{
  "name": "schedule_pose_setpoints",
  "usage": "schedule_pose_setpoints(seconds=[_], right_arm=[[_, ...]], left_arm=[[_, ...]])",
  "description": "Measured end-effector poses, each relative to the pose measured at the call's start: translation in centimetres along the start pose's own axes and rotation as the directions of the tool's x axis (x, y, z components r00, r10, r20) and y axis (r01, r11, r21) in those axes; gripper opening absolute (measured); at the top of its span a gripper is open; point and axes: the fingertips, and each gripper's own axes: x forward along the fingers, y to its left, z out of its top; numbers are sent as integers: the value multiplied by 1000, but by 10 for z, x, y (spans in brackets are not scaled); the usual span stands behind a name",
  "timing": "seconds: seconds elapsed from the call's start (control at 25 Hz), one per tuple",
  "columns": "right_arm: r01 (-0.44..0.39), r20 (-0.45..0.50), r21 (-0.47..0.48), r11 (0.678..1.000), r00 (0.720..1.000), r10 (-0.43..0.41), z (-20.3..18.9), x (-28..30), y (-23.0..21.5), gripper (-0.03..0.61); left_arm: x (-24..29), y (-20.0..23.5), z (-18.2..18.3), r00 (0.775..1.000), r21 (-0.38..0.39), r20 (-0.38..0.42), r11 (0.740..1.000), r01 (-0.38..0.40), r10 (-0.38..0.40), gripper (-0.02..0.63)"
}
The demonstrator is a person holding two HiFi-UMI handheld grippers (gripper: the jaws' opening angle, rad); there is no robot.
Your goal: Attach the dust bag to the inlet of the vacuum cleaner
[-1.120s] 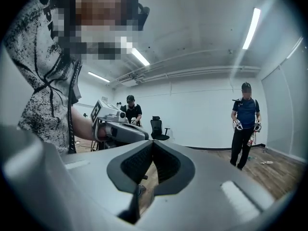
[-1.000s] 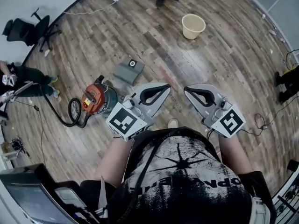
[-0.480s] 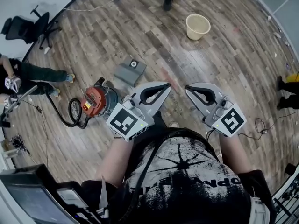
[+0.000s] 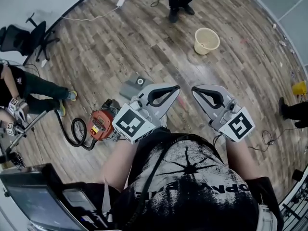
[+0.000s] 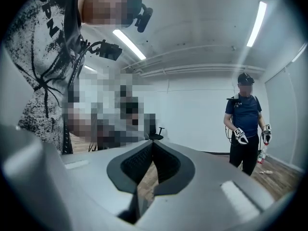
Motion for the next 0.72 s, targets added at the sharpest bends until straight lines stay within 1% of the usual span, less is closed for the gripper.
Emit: schedule_pose_setpoints(seconds=[0.08,0.24,0.36,0.52,0.72], right_arm=[[3,-9,-2,1000,1000,-3,-1,22,-11,6],[11,7,-5,1000,1000,-11,-2,62,-26,7],[15,-2,-13,1000,1000,-15,-10,80,-29,6],[2,-18,-21,1000,1000,-2,-10,105,-44,6],[-18,-11,-18,1000,1000,18,-11,128,-59,6]], left_arm=[[-2,26,3,1000,4,-3,1000,3,-3,5],[-6,65,3,1000,13,7,1000,19,-19,5],[-13,83,-5,1000,7,6,1000,25,-25,5],[-16,111,-1,1000,-4,7,1000,16,-16,5],[-21,138,-5,1000,-16,8,1000,-17,17,5]])
